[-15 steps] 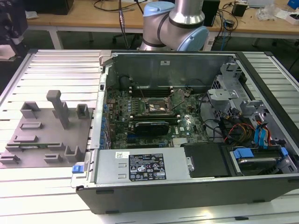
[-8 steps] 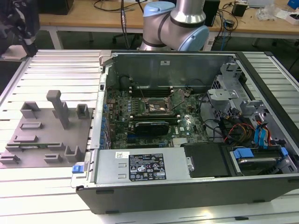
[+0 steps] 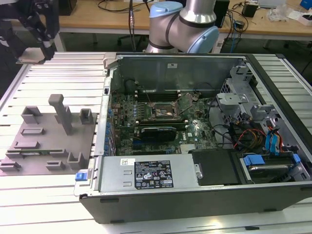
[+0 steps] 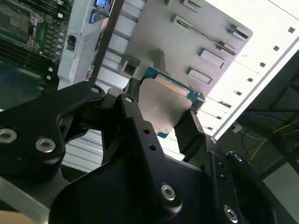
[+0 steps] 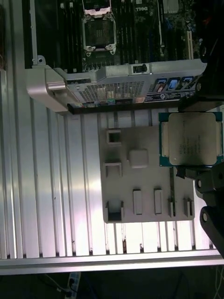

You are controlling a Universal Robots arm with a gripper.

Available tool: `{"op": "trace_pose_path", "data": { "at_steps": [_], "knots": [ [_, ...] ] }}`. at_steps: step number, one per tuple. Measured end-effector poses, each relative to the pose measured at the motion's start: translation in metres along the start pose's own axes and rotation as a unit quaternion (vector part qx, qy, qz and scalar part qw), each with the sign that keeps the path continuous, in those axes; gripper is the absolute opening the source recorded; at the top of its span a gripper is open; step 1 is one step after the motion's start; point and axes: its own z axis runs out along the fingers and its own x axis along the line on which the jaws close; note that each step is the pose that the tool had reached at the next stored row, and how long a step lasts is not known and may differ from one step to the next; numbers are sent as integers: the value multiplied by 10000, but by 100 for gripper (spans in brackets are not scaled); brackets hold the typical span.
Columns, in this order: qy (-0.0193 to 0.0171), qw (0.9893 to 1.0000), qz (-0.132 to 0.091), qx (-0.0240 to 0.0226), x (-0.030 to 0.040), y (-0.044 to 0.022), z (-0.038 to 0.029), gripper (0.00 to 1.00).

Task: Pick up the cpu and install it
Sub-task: 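Pick up the cpu and move it towards the insertion slot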

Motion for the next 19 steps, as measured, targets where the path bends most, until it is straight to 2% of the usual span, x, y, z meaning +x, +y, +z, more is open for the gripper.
{"op": "trace_pose_path", "data": {
  "at_steps": [10, 13, 19],
  "knots": [
    [45, 10000, 1, 3, -391, 5, 6, 55],
    [64, 10000, 2, 5, -543, 5, 9, 55],
    [98, 10000, 4, 7, -803, 7, 13, 55]
  ]
}}
